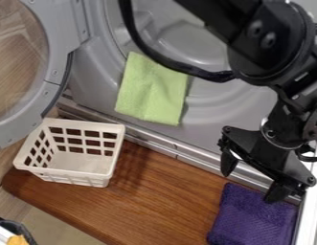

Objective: Move the dark blue towel to the center of the table

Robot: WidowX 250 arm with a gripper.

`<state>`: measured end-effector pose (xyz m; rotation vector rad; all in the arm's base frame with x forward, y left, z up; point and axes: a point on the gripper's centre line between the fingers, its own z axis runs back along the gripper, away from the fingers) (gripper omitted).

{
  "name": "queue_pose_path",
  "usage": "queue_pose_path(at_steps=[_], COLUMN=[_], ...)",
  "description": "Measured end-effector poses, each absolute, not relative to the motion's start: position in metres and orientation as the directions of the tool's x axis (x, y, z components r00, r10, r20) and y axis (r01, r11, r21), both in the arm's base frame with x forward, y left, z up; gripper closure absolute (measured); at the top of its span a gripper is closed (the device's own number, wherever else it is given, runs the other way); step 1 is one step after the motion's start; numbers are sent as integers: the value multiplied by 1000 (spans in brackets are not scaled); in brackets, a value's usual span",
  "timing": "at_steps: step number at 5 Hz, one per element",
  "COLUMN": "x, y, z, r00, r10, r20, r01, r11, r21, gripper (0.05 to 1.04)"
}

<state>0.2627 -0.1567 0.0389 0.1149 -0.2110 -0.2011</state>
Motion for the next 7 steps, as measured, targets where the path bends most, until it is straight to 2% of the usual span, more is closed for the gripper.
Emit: queue_pose_path(at_steps=[1, 5, 6, 7], x=[260, 274, 280, 277], y=[-155, -164, -168, -168], z=[30, -23, -31, -47], r00=[963, 970, 966, 969], r10=[-213, -235, -238, -235], r20=[168, 67, 102, 82], r01=[190, 229, 234, 231], r11=[971, 970, 971, 972], r21=[144, 81, 53, 49], gripper=[85, 85, 85, 85])
